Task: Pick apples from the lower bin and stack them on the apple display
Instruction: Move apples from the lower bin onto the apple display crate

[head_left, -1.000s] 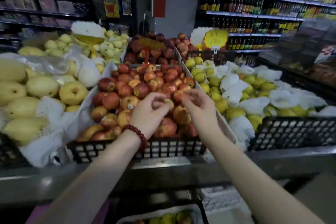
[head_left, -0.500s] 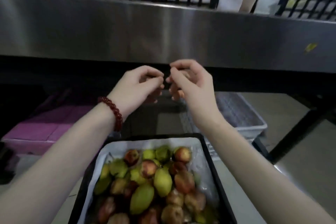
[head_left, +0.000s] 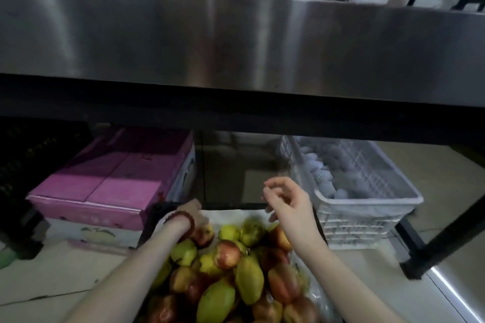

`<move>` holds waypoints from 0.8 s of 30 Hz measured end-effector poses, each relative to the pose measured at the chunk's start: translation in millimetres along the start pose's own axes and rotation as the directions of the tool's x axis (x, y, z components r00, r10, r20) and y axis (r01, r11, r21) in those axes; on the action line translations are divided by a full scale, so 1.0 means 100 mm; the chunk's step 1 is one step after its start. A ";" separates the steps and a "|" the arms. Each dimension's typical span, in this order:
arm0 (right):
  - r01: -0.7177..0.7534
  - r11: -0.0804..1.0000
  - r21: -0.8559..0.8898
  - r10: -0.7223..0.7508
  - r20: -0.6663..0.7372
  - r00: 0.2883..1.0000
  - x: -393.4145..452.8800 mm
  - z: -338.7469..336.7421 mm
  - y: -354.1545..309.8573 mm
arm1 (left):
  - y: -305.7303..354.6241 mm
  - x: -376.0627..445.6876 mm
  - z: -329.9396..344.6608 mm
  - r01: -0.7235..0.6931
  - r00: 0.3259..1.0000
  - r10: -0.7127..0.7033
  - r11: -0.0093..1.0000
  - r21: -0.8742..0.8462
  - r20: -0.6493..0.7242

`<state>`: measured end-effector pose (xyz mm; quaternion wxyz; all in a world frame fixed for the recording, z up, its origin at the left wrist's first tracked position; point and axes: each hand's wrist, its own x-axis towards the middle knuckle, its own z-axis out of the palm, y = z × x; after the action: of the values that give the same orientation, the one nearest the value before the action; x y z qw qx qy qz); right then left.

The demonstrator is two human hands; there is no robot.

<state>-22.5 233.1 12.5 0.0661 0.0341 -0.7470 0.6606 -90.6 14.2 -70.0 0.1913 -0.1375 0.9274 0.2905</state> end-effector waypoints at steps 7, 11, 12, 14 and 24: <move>-0.085 0.996 0.017 0.085 0.019 0.996 0.09 0.17 0.48 | -0.47 0.55 0.64 0.040 0.977 -0.105 0.944 0.326 0.184; -0.104 0.994 -0.019 0.104 0.015 0.994 0.17 0.29 0.72 | -0.48 0.68 0.87 0.041 0.997 -0.060 0.932 0.360 0.042; -0.110 0.993 -0.043 0.112 0.042 0.993 0.19 0.32 0.77 | -0.48 0.70 0.90 0.046 0.999 -0.052 0.930 0.365 0.007; -0.118 0.975 -0.188 0.145 0.134 0.980 0.22 0.41 0.86 | -0.48 0.69 0.92 0.048 0.998 -0.032 0.944 0.327 -0.054; 0.135 0.484 -0.864 0.510 0.405 0.759 0.12 0.95 1.53 | -0.41 0.35 0.21 -0.044 0.964 0.015 0.993 -0.105 -0.266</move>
<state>-61.0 158.2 -147.6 -0.2523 0.1225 -0.9474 0.1541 -100.9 -10.6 -121.0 0.0536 -0.1716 0.9292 0.3230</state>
